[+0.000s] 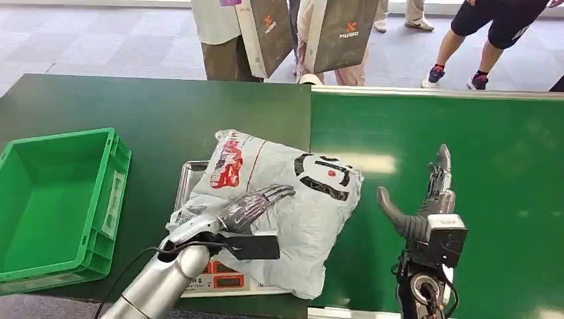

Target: Moved the parcel from conveyor to table for the left to box.

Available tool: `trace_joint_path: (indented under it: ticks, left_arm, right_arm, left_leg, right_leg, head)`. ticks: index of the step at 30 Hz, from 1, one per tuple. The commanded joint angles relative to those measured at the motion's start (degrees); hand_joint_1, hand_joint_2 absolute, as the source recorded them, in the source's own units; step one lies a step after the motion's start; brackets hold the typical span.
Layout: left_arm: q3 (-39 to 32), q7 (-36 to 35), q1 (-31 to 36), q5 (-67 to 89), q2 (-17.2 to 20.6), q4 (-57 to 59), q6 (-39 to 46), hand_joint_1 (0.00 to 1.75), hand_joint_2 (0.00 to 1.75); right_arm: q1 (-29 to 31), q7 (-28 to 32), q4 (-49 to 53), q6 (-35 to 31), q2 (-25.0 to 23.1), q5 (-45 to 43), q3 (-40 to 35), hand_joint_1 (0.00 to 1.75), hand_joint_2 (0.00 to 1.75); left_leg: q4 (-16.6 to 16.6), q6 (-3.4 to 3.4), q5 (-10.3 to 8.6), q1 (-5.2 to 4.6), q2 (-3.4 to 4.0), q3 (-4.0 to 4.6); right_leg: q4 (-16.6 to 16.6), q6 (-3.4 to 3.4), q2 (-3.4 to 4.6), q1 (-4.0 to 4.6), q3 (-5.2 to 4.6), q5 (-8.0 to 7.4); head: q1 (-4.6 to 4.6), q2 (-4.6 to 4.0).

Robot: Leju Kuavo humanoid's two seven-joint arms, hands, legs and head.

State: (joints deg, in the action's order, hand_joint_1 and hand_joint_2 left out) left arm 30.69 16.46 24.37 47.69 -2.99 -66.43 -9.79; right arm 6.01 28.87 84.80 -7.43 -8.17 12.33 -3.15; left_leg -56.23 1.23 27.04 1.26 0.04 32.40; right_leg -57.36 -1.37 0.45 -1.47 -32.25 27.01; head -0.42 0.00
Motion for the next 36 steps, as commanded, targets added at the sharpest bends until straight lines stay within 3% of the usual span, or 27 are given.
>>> trace_joint_path:
  ticks: [1,6,7,8,9,10,11,34,36]
  left_arm:
    - [3.4,-1.4,2.1,1.3,1.3,7.6,-0.9,0.00,1.75]
    - [3.9,-0.6,2.1,1.1,1.3,6.9,-0.8,0.00,1.75]
    - [4.0,-0.4,1.9,1.0,1.4,6.4,-0.7,1.31,1.75]
    - [4.0,-0.3,1.8,1.0,1.5,6.0,-0.5,1.47,1.75]
    - [4.0,-0.3,1.8,1.0,1.5,6.0,-0.5,1.47,1.75]
    - [4.0,-0.1,1.6,1.0,1.6,5.8,-0.5,1.69,1.75]
    - [4.0,0.3,1.5,0.9,1.6,5.4,-0.4,1.75,1.75]
    - [1.7,5.6,0.5,-0.7,0.9,-1.0,4.8,1.75,1.75]
    - [0.2,7.7,-0.3,-1.7,0.4,-3.5,9.1,1.75,1.75]
  right_arm:
    - [0.6,-0.6,-0.6,-0.1,-0.5,0.0,1.7,0.00,1.75]
    - [0.1,-1.0,-0.3,-0.1,-0.6,0.1,1.6,0.00,1.75]
    - [0.1,-1.1,-0.4,-0.1,-0.6,0.1,1.6,0.00,1.75]
    - [0.1,-1.1,-0.4,-0.1,-0.5,0.1,1.5,0.00,1.75]
    - [0.1,-1.1,-0.4,-0.1,-0.5,0.1,1.5,0.00,1.75]
    - [0.1,-1.2,-0.5,-0.1,-0.6,0.1,1.5,0.00,1.75]
    - [0.1,-1.2,-0.5,-0.1,-0.6,0.1,1.4,0.00,1.75]
    - [0.0,-1.4,-0.2,0.4,-0.6,0.0,1.7,0.00,1.75]
    - [-0.1,-1.4,0.0,0.5,-0.7,0.0,1.8,0.00,1.75]
  left_leg:
    - [0.1,-0.07,-0.03,-0.02,-0.04,-0.07]
    - [0.1,-0.10,-0.07,-0.02,-0.05,-0.11]
    - [0.0,-0.06,-0.04,-0.02,-0.05,-0.15]
    - [0.1,-0.09,-0.08,-0.02,-0.04,-0.15]
    - [0.1,-0.06,-0.04,-0.03,-0.04,-0.16]
    - [0.1,-0.08,-0.08,-0.03,-0.03,-0.16]
    - [0.0,-0.06,-0.06,-0.01,-0.04,-0.16]
    - [0.1,-0.10,-0.08,-0.03,-0.02,-0.14]
    - [0.1,-0.09,-0.06,-0.01,0.00,-0.16]
  right_leg:
    - [0.1,0.09,-0.07,0.00,0.08,-0.02]
    - [0.1,0.12,-0.07,0.01,0.14,-0.06]
    - [0.0,0.08,-0.05,0.00,0.18,-0.02]
    - [0.1,0.12,-0.06,0.01,0.18,-0.07]
    - [0.0,0.08,-0.05,-0.01,0.19,-0.02]
    - [0.1,0.12,-0.05,0.00,0.18,-0.06]
    - [0.0,0.08,-0.05,0.01,0.21,-0.03]
    - [0.0,0.13,-0.04,0.01,0.16,-0.06]
    - [0.0,0.12,-0.02,0.02,0.17,-0.05]
  head:
    - [0.02,0.00]
    - [0.00,0.00]
    - [0.02,0.00]
    - [0.02,0.00]
    - [0.00,0.00]
    - [0.00,0.00]
    - [0.00,0.00]
    - [0.02,0.00]
    - [0.00,0.00]
